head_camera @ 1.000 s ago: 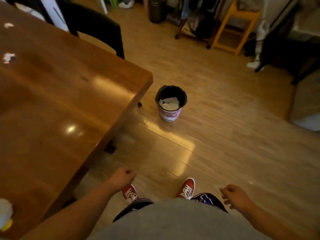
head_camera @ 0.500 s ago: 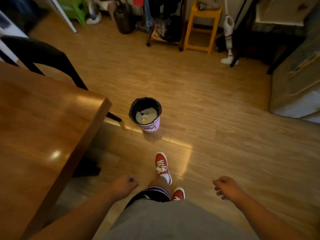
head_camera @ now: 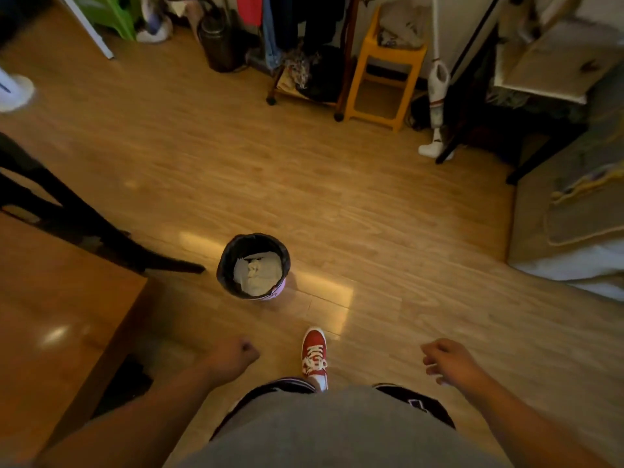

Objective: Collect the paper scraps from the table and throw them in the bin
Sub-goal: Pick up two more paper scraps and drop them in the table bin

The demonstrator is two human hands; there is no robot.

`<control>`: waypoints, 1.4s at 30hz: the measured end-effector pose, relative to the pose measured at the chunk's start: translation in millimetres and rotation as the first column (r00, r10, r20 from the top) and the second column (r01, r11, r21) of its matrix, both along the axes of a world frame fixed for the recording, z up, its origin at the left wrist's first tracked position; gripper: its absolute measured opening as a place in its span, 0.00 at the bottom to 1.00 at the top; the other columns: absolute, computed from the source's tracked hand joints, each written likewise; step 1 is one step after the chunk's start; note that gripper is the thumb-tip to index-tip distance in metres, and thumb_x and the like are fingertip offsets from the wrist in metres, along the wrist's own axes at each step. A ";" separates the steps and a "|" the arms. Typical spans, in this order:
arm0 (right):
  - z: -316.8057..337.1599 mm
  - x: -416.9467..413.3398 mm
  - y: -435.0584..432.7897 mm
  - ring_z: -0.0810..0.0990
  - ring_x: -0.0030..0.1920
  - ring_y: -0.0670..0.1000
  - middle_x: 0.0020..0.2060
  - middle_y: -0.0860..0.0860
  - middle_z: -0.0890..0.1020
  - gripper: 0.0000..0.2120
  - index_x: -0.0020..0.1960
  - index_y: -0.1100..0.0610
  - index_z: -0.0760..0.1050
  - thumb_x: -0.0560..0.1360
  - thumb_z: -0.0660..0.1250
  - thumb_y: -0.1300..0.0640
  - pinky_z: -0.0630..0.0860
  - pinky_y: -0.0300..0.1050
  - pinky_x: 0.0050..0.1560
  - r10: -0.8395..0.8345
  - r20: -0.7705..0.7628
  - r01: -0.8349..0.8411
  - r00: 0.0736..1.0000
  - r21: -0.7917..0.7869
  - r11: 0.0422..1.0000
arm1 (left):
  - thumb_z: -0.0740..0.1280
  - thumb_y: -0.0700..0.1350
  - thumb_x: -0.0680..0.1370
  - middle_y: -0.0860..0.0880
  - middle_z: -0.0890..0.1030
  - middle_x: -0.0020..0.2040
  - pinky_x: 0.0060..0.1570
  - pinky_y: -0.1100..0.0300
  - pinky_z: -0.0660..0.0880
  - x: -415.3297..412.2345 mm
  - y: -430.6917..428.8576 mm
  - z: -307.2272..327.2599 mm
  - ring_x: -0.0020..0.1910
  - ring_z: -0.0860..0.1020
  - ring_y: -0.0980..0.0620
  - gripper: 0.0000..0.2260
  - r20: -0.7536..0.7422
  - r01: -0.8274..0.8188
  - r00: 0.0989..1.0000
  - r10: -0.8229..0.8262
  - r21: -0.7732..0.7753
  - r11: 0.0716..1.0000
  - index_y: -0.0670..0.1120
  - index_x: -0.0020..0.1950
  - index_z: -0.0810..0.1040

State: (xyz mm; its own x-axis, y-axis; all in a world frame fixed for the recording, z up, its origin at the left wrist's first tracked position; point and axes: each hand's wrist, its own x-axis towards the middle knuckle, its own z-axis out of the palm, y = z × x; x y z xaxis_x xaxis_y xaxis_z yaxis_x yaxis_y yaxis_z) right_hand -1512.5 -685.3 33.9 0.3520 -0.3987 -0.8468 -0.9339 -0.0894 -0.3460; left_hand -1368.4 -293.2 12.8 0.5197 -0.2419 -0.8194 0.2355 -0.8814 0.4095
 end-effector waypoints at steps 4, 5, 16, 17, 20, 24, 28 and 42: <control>6.4 18.0 -39.3 0.75 0.31 0.56 0.36 0.59 0.78 0.10 0.42 0.64 0.74 0.77 0.66 0.58 0.68 0.43 0.32 -0.067 -0.049 0.065 0.997 -0.040 0.997 | 0.64 0.46 0.77 0.44 0.75 0.38 0.34 0.61 0.67 62.3 -60.1 10.3 0.36 0.73 0.51 0.08 0.014 -0.004 1.000 0.005 -0.053 0.999 0.45 0.40 0.71; 6.7 23.1 -49.4 0.76 0.32 0.56 0.36 0.59 0.79 0.10 0.42 0.63 0.74 0.77 0.67 0.57 0.69 0.43 0.32 -0.076 -0.068 0.073 0.995 -0.033 0.997 | 0.64 0.47 0.77 0.43 0.75 0.38 0.34 0.59 0.67 77.8 -76.1 11.6 0.36 0.73 0.50 0.09 0.019 0.007 1.000 -0.006 -0.070 0.997 0.44 0.40 0.72; -13.1 165.2 -189.6 0.75 0.31 0.56 0.35 0.59 0.80 0.10 0.41 0.62 0.75 0.76 0.68 0.55 0.68 0.44 0.34 -0.051 -0.211 0.047 0.976 -0.022 0.999 | 0.64 0.51 0.76 0.46 0.75 0.37 0.36 0.57 0.69 227.7 -220.6 16.5 0.36 0.74 0.50 0.11 0.045 -0.037 0.998 0.045 -0.155 0.987 0.43 0.42 0.74; -12.2 186.8 -199.8 0.76 0.32 0.56 0.35 0.59 0.80 0.10 0.42 0.62 0.76 0.76 0.68 0.55 0.69 0.45 0.35 -0.021 -0.210 0.017 0.977 -0.021 1.000 | 0.63 0.51 0.76 0.47 0.74 0.36 0.35 0.57 0.68 236.8 -223.8 18.1 0.35 0.72 0.51 0.11 0.028 -0.049 0.998 0.054 -0.145 0.988 0.44 0.41 0.73; -10.3 263.7 -223.5 0.78 0.36 0.58 0.40 0.61 0.82 0.10 0.46 0.64 0.77 0.76 0.67 0.55 0.72 0.47 0.37 0.132 -0.152 -0.131 0.979 0.017 0.991 | 0.63 0.52 0.75 0.50 0.71 0.31 0.35 0.56 0.67 260.9 -224.2 17.7 0.32 0.70 0.51 0.11 -0.002 -0.153 0.988 0.154 -0.104 0.983 0.49 0.35 0.71; -0.5 379.7 -231.7 0.80 0.40 0.58 0.43 0.61 0.82 0.11 0.48 0.64 0.77 0.77 0.66 0.55 0.74 0.48 0.39 0.347 -0.061 -0.346 0.936 0.024 0.938 | 0.65 0.49 0.77 0.40 0.78 0.36 0.38 0.53 0.73 277.6 -207.8 15.5 0.37 0.78 0.43 0.11 -0.033 -0.411 0.911 0.412 0.025 0.911 0.44 0.39 0.75; -6.1 498.9 -205.7 0.80 0.39 0.57 0.42 0.61 0.82 0.11 0.48 0.64 0.77 0.77 0.66 0.56 0.74 0.47 0.39 0.478 0.005 -0.478 0.878 0.034 0.878 | 0.67 0.43 0.77 0.43 0.76 0.34 0.38 0.53 0.72 292.8 -184.7 5.9 0.35 0.75 0.46 0.08 -0.099 -0.616 0.778 0.620 0.071 0.785 0.42 0.39 0.73; 9.0 815.6 -100.7 0.75 0.36 0.55 0.41 0.59 0.79 0.07 0.47 0.61 0.75 0.77 0.66 0.56 0.72 0.49 0.38 0.627 -0.013 -0.626 0.779 0.037 0.779 | 0.65 0.45 0.78 0.44 0.82 0.39 0.40 0.55 0.75 481.2 -103.5 -7.8 0.36 0.79 0.48 0.07 -0.090 -0.793 0.599 0.796 0.072 0.605 0.44 0.43 0.79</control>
